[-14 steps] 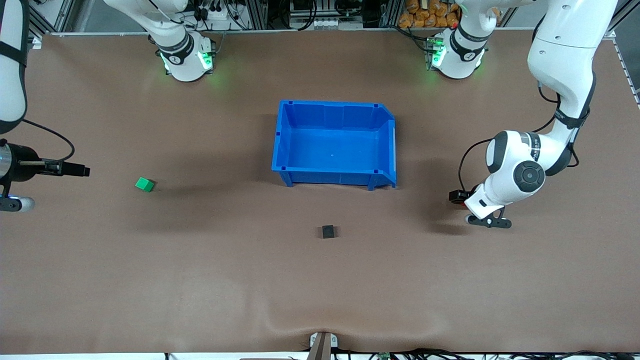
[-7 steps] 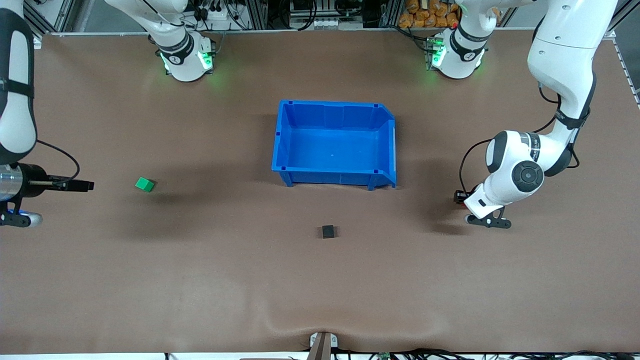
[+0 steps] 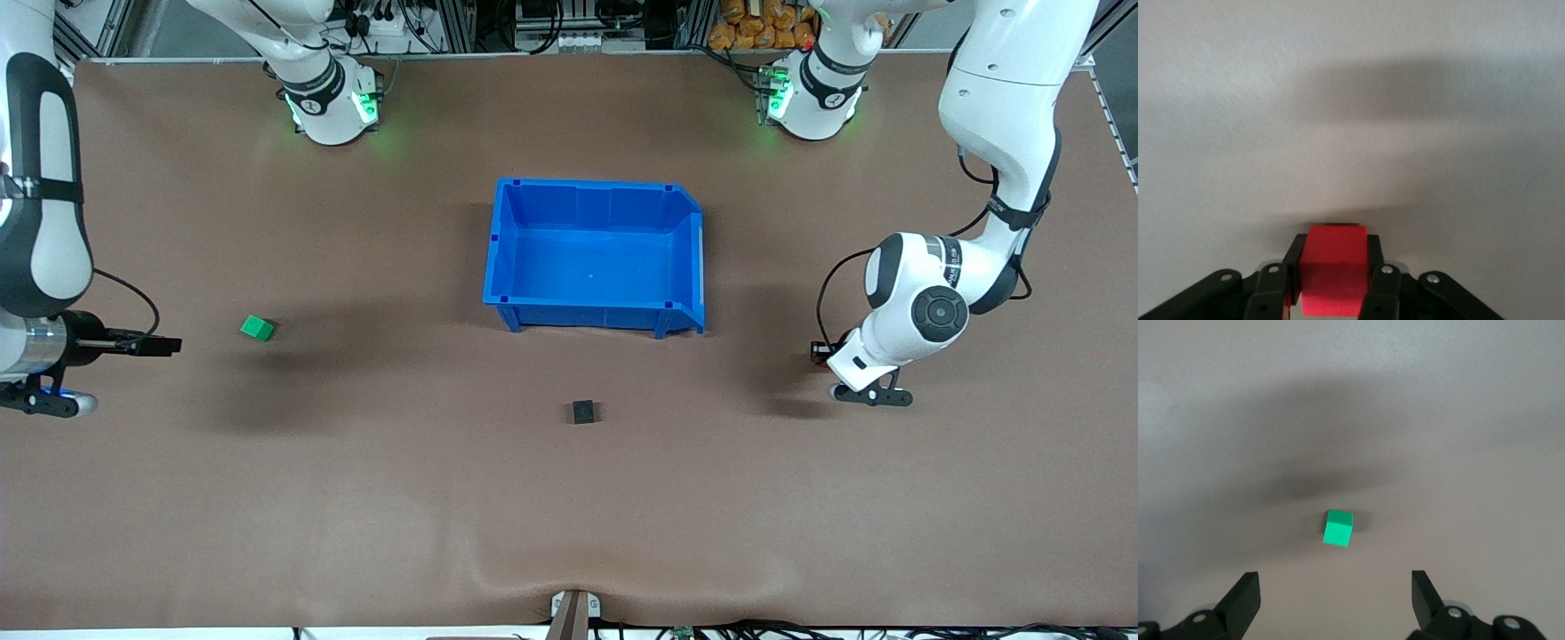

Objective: Attach green and red cubes to black cube

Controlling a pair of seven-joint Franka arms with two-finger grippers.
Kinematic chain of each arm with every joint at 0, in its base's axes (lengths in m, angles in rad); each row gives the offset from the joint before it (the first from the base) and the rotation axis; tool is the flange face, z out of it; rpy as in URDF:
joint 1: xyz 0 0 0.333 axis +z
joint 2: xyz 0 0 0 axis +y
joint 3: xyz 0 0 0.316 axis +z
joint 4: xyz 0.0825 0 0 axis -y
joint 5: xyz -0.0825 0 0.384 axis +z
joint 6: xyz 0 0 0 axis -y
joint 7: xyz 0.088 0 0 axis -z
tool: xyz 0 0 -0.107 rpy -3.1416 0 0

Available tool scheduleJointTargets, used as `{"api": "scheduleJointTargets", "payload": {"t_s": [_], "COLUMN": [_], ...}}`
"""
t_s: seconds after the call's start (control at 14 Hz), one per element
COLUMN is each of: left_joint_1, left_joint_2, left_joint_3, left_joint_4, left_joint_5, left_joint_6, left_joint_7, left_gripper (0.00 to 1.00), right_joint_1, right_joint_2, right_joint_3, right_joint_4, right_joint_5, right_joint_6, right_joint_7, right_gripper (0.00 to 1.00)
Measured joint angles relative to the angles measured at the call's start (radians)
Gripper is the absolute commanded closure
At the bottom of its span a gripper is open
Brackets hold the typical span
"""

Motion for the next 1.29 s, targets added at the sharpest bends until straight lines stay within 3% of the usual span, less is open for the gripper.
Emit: {"api": "scheduleJointTargets", "payload": {"t_s": [0.21, 0.5, 0.86, 1.29], "left_joint_1": [-0.021, -0.104, -0.194, -0.313], "left_joint_2": [-0.002, 0.019, 0.121, 0.252], "left_joint_3": [-0.004, -0.004, -0.005, -0.004], "left_joint_4": [0.098, 0.239, 0.411, 0.613], "left_joint_5": [0.0, -0.004, -0.125, -0.137], "left_joint_6": [-0.118, -0.244, -0.265, -0.264], "left_joint_7": [-0.175, -0.566, -1.062, -1.64], "left_gripper": [1.0, 1.0, 1.0, 1.0], "right_joint_1": [0.0, -0.001, -0.001, 0.0], "right_joint_2": [0.008, 0.048, 0.061, 0.061], "right_joint_3": [0.0, 0.0, 0.002, 0.003], "right_joint_4": [-0.046, -0.084, -0.15, -0.286], "right_joint_5": [0.0, 0.0, 0.001, 0.001], "right_joint_6": [0.043, 0.061, 0.164, 0.311], "right_joint_7": [0.0, 0.0, 0.0, 0.078], "right_gripper": [0.0, 0.0, 0.0, 0.0]}}
